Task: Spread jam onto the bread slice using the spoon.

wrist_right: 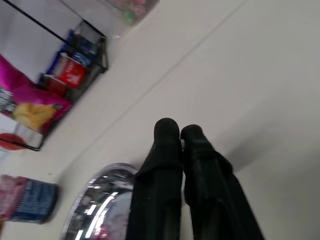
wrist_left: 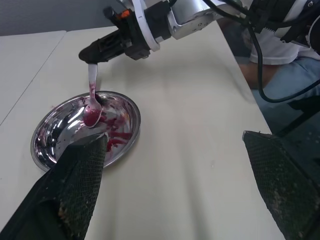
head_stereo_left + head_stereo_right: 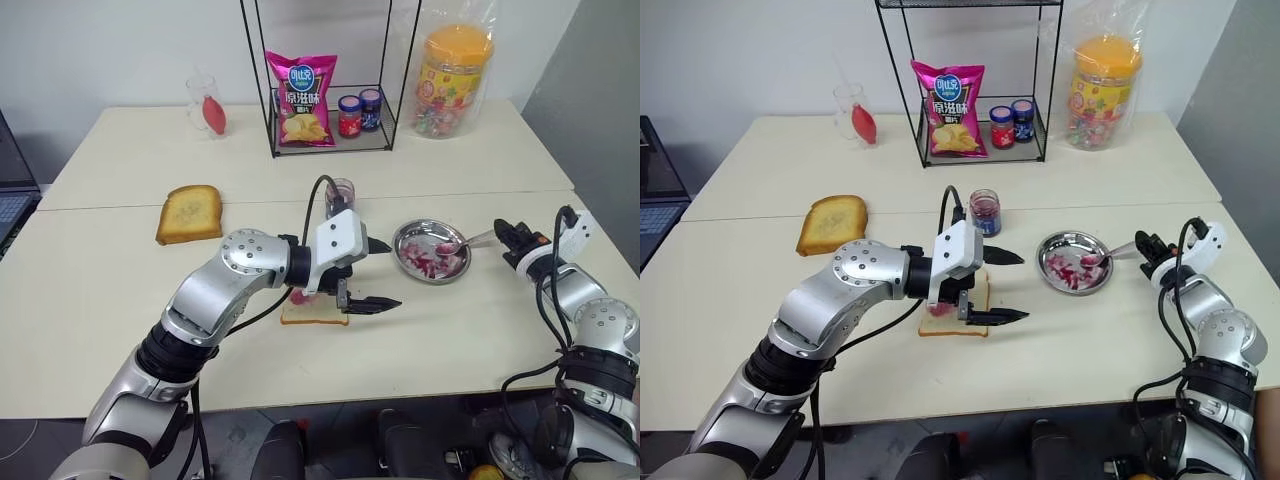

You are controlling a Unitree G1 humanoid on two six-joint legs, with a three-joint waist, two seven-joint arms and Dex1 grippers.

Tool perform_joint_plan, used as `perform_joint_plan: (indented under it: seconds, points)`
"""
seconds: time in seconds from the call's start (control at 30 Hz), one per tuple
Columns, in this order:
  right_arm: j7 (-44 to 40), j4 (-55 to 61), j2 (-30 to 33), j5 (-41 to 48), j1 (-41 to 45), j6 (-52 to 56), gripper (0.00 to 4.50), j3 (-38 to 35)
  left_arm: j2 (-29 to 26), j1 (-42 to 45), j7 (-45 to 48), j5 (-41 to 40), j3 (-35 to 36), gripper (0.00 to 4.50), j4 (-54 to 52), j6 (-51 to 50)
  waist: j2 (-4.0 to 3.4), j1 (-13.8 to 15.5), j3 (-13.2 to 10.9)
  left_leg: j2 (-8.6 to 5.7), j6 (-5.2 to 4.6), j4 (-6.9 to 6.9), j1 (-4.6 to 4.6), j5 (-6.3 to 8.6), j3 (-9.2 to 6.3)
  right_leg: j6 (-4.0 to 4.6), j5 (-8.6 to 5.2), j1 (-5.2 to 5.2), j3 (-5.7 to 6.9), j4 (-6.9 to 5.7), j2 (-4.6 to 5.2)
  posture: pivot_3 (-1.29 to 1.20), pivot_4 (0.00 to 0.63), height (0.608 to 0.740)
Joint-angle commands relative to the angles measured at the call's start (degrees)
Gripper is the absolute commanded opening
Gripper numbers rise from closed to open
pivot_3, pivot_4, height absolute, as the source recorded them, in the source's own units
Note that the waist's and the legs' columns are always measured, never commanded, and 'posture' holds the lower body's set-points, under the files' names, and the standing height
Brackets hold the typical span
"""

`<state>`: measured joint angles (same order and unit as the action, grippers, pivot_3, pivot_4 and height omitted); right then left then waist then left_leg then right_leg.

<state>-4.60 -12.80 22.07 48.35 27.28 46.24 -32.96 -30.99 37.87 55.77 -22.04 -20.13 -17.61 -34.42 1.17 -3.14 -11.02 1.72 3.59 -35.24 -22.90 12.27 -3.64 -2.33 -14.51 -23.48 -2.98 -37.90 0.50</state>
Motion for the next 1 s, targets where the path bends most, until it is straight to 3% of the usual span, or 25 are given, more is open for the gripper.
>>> perform_joint_plan:
  seconds: [0.03,0.33,0.5,0.73,1.0]
  points:
    - [-0.28,1.53,1.08,-0.5,-0.24,-0.57,1.3,-0.39,0.88,0.86,0.09,0.32,0.66,4.5,-0.99,0.67,0.0,0.01,0.0,0.0,0.0,0.0,0.0,0.0,0.02,0.0,0.0,0.0,-0.02,0.0,0.0,0.0,0.15,0.74]
    - [-5.01,7.73,3.5,-8.63,-4.66,-4.14,3.4,7.9,2.25,0.8,-0.51,1.09,0.82,4.5,-1.07,0.53,-0.01,-0.05,0.01,-0.01,0.0,-0.01,0.04,0.0,0.08,-0.03,0.01,0.0,-0.1,-0.02,0.0,0.0,0.15,0.74]
    - [-4.63,6.71,2.9,-11.8,-4.35,-8.64,4.47,7.4,2.3,0.51,-0.68,1.5,1.09,4.5,-0.86,0.77,-0.01,-0.03,0.01,-0.02,0.0,-0.02,0.07,0.0,0.17,-0.06,0.03,0.0,-0.2,-0.03,0.0,0.0,0.15,0.74]
    - [-2.42,5.28,3.05,-12.78,-3.96,-9.78,4.49,5.1,2.15,-0.05,-1.04,1.71,1.77,4.5,-1.39,0.62,-0.01,-0.01,0.0,-0.02,0.0,-0.02,0.09,0.0,0.27,-0.09,0.05,-0.01,-0.32,-0.02,0.0,0.0,0.15,0.74]
    - [6.32,2.66,-2.48,4.02,0.48,-1.88,4.49,-9.38,2.19,-0.25,-1.58,1.8,1.86,4.5,-1.47,0.7,-0.01,-0.04,0.01,-0.03,0.0,-0.05,0.17,0.0,0.44,-0.17,0.1,-0.01,-0.52,-0.07,0.0,0.0,0.15,0.74]
